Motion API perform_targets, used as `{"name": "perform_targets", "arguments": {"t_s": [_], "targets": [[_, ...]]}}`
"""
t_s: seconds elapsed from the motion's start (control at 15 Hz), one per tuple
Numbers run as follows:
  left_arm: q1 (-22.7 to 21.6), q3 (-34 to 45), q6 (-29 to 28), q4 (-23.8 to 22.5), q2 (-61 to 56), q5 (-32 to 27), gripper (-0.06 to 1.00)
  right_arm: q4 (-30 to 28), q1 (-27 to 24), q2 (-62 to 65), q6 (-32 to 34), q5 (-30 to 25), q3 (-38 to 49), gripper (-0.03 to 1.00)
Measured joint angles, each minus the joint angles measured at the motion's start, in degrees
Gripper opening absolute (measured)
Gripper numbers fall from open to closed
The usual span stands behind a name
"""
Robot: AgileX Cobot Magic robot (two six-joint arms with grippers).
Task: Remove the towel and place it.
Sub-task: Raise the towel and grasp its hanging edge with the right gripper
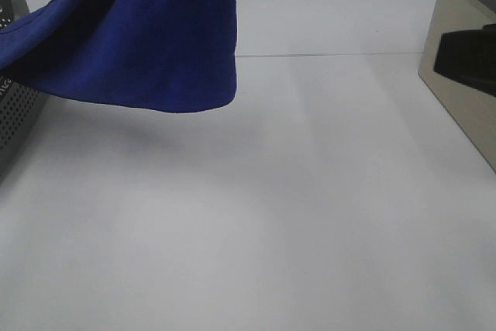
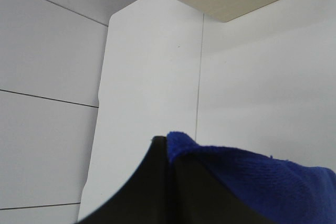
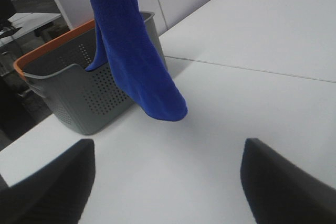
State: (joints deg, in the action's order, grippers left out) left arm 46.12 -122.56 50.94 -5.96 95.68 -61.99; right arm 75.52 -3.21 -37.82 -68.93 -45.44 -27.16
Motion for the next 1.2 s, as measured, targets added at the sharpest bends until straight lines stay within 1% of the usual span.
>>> {"name": "perform_targets", "arguments": {"t_s": [0.13, 0.27, 0.33, 0.4, 0.47, 0.53, 0.67, 0.73, 0.87, 1.07, 1.2], "targets": [[0.0, 0.0, 0.0, 1.8, 0.1, 0.0, 0.0, 7.6, 0.0, -8.5, -11.2, -3.1, -0.1, 0.75], [0.0, 0.0, 0.0, 1.9, 0.6, 0.0, 0.0, 15.7, 0.0, -16.8, -21.4, -6.6, -0.1, 0.75], [0.0, 0.0, 0.2, 1.9, 1.3, 0.1, 0.0, 22.6, 2.5, -25.0, -30.9, -8.4, -0.1, 0.75], [0.0, 0.0, 0.2, 2.0, 1.7, 0.1, 0.0, 23.5, 5.6, -28.6, -34.6, -7.4, -0.1, 0.75], [0.0, 0.0, 0.2, 2.0, 2.2, 0.2, 0.0, 23.6, 9.2, -32.2, -37.6, -5.0, -0.3, 0.75], [0.0, 0.0, 0.2, 2.1, 2.5, 0.2, 0.0, 23.6, 13.0, -36.0, -39.5, -1.7, -1.0, 0.75], [0.0, 0.0, 0.2, 2.7, 2.6, 0.2, 0.0, 23.6, 17.2, -41.0, -40.5, 3.4, -3.6, 0.75], [0.0, 0.0, 0.2, 2.9, 2.6, 0.3, 0.0, 23.6, 19.1, -43.8, -41.0, 5.0, -5.6, 0.75], [0.0, 0.0, 0.2, 2.9, 2.6, 0.5, 0.0, 23.7, 21.5, -48.7, -41.8, 5.9, -9.6, 0.75], [0.0, 0.0, 0.2, 2.9, 2.6, 0.5, 0.0, 23.8, 21.8, -53.5, -42.4, 6.3, -14.1, 0.75], [0.0, 0.0, 0.2, 2.9, 2.6, 0.5, 0.0, 23.9, 21.8, -56.7, -42.9, 5.5, -18.2, 0.75]]}}
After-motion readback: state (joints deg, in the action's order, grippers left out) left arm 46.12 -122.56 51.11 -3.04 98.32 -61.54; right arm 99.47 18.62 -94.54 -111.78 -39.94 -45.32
